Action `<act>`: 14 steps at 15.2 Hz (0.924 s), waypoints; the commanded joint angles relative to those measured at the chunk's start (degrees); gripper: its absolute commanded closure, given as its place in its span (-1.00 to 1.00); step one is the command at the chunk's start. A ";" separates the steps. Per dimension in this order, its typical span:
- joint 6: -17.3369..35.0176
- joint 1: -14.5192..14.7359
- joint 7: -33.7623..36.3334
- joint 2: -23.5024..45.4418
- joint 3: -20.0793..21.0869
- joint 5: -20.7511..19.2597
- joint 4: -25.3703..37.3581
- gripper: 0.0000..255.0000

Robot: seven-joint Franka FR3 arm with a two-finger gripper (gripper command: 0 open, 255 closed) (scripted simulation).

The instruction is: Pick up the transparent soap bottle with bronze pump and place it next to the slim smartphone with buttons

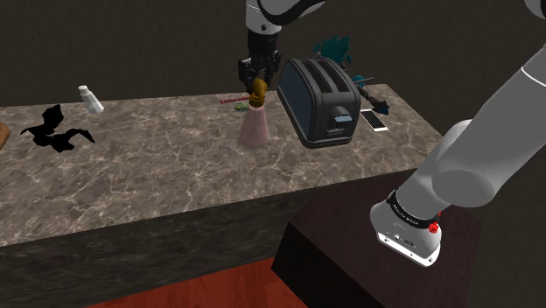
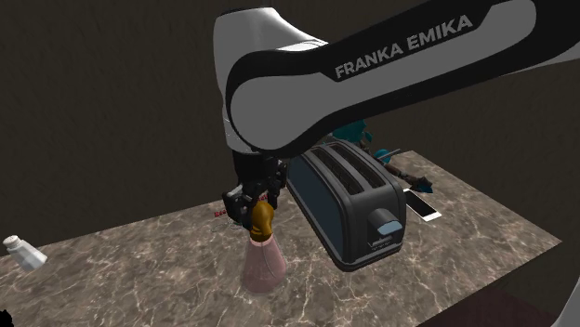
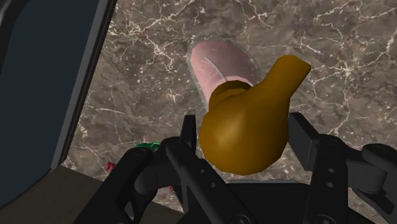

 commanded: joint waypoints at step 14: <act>-8.26 -0.06 0.00 -1.62 -0.08 0.17 6.67 1.00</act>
